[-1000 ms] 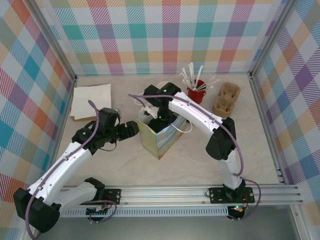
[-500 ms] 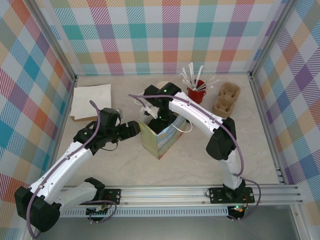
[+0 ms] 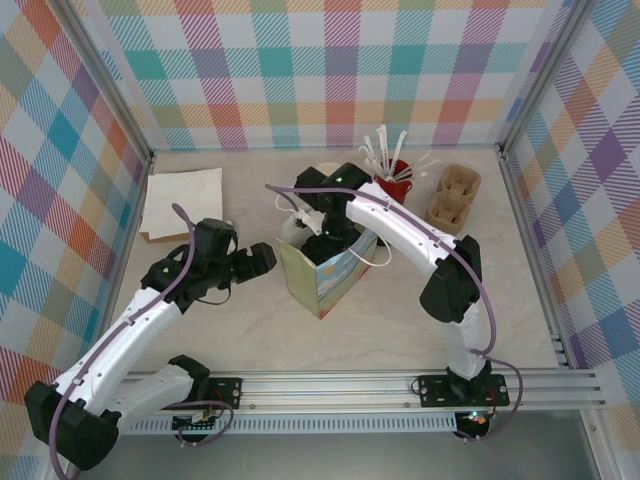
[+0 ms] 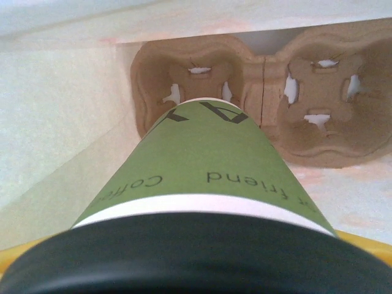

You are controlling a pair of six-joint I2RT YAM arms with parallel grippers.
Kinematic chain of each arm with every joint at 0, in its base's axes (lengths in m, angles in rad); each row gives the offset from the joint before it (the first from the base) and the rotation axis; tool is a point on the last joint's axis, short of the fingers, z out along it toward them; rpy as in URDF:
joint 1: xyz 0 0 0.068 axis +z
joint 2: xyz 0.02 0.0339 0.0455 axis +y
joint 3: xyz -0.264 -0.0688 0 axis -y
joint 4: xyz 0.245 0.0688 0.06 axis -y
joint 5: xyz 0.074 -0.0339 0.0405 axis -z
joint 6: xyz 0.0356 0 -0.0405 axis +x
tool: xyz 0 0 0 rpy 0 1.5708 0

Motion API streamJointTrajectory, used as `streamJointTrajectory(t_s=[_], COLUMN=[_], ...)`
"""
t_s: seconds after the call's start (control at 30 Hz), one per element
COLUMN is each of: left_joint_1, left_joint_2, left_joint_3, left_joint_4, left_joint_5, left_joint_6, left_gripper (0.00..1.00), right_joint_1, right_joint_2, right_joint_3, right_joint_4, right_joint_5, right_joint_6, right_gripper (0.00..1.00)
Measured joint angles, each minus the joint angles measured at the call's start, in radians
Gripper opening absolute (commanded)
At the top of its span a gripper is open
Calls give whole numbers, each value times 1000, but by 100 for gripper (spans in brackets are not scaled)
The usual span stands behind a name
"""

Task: Pack the takeout coffee

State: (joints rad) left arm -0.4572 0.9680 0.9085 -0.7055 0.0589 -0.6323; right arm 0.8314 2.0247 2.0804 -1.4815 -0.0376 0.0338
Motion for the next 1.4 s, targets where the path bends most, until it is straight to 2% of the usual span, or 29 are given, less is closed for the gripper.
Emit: streamJointTrajectory(t_s=[0.17, 0.53, 0.9, 1.4], left_joint_1=[43, 48, 48, 47], left_joint_2=[50, 170, 136, 135], left_joint_3=[14, 18, -59, -74], left_joint_4=[8, 128, 191, 213], left_joint_5=[3, 95, 186, 188], left_joint_6=[1, 19, 6, -8], left_gripper=[90, 86, 86, 86], right_joint_1=[0, 0, 1, 7], right_joint_2=[-8, -8, -8, -8], right_joint_3=[0, -11, -17, -65], right_joint_4=[0, 7, 8, 45], right_joint_5=[-1, -2, -22, -43], right_joint_6=[4, 5, 11, 66], right_gripper=[78, 78, 76, 76])
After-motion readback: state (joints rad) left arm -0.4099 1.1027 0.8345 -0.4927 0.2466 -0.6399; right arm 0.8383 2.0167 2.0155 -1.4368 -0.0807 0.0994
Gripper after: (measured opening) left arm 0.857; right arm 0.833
